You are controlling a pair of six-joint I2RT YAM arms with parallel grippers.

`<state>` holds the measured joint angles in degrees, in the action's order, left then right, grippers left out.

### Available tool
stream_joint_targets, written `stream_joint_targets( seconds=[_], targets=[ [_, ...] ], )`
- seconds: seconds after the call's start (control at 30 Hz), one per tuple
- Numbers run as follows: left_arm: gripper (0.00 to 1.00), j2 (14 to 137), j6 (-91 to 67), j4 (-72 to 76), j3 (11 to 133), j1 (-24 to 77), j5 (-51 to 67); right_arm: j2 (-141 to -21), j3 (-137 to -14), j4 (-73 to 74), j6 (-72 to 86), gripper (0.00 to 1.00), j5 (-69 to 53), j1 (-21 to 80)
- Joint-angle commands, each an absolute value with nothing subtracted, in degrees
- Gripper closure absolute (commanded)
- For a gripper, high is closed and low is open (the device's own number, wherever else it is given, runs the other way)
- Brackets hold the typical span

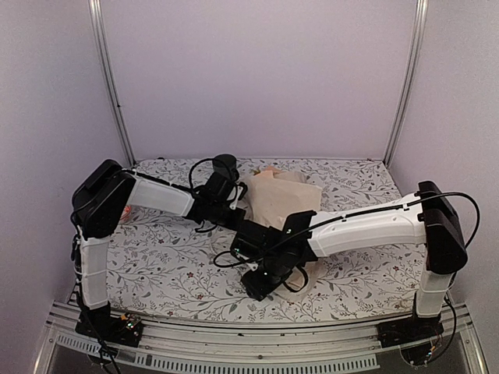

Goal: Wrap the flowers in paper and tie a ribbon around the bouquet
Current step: Cross the half-tied ribbon over the folded bouquet.

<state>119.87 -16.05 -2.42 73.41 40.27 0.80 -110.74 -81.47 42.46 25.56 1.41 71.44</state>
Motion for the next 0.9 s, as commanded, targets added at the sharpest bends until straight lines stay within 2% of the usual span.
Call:
stream_joint_targets(
  seconds=[0.0,0.2,0.33,0.4,0.5,0.57,0.67,0.87],
  targets=[
    [1.00,117.66,-15.29,-2.02,72.95,39.33,0.83,-112.66,-83.26,45.92,27.94,0.48,7.12,70.69],
    [1.00,117.67,-15.31,-2.02,72.86,39.37,1.12,-116.24,-83.78,47.31,29.40,0.48,9.84,70.74],
    [1.00,117.67,-15.38,-1.85,72.86,39.37,1.23,-118.69,-83.71,44.73,27.38,0.51,7.15,70.62],
    [1.00,117.64,-15.38,-1.93,72.86,39.37,1.21,-120.13,-83.91,43.12,26.14,0.57,5.05,70.38],
    [1.00,117.23,-15.30,-2.02,72.68,39.37,1.13,-121.31,-84.32,42.37,25.52,0.78,3.73,70.00],
    [1.00,116.89,-15.13,-2.02,72.43,39.24,1.13,-120.62,-84.16,42.07,25.42,0.98,2.93,69.59],
    [1.00,116.50,-14.79,-1.93,72.39,38.80,1.15,-117.14,-84.16,41.13,24.27,1.00,0.19,68.99],
    [1.00,115.70,-14.61,-1.93,73.08,37.15,1.64,-101.76,-82.53,35.60,16.62,1.00,-10.25,64.95]
  ],
)
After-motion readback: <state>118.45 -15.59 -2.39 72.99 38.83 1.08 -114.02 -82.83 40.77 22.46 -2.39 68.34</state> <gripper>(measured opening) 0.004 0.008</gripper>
